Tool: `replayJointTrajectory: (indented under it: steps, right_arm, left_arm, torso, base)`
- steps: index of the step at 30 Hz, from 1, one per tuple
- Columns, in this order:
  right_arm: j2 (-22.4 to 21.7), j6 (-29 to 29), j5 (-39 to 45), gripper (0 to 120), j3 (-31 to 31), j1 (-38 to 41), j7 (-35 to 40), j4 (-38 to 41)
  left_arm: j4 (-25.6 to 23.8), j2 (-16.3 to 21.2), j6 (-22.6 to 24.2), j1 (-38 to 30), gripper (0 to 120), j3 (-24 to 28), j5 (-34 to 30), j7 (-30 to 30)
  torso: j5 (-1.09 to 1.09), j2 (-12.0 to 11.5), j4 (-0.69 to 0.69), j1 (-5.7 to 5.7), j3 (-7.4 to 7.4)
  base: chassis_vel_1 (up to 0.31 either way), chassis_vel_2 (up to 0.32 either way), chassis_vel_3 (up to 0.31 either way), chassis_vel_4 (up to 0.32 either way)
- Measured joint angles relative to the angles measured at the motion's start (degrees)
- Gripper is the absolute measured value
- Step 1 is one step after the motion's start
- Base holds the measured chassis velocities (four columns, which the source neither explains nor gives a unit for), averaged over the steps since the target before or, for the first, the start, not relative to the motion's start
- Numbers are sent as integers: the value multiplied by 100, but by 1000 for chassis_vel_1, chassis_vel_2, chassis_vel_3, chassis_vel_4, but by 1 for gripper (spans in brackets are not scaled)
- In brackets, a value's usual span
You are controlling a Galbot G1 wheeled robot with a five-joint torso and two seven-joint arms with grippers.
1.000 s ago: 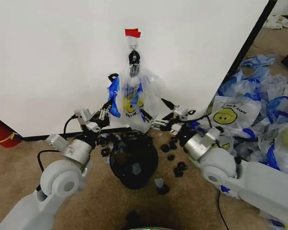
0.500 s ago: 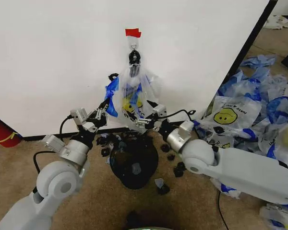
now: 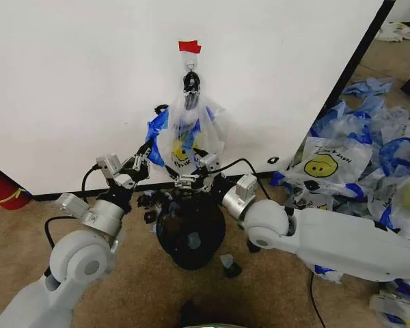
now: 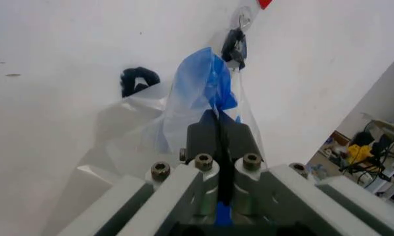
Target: Pick up the garbage bag from the wall and place it over the trash bin.
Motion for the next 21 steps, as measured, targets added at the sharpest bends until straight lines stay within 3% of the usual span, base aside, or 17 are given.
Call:
replayJointTrajectory:
  steps: [21]
  right_arm:
    - [113,-185,87,98,30,-181,270,-247]
  left_arm:
    - [-7,-41,-41,79,0,-4,55,12]
  torso:
    - [0,0,0,0,0]
  base:
    - [0,0,0,0]
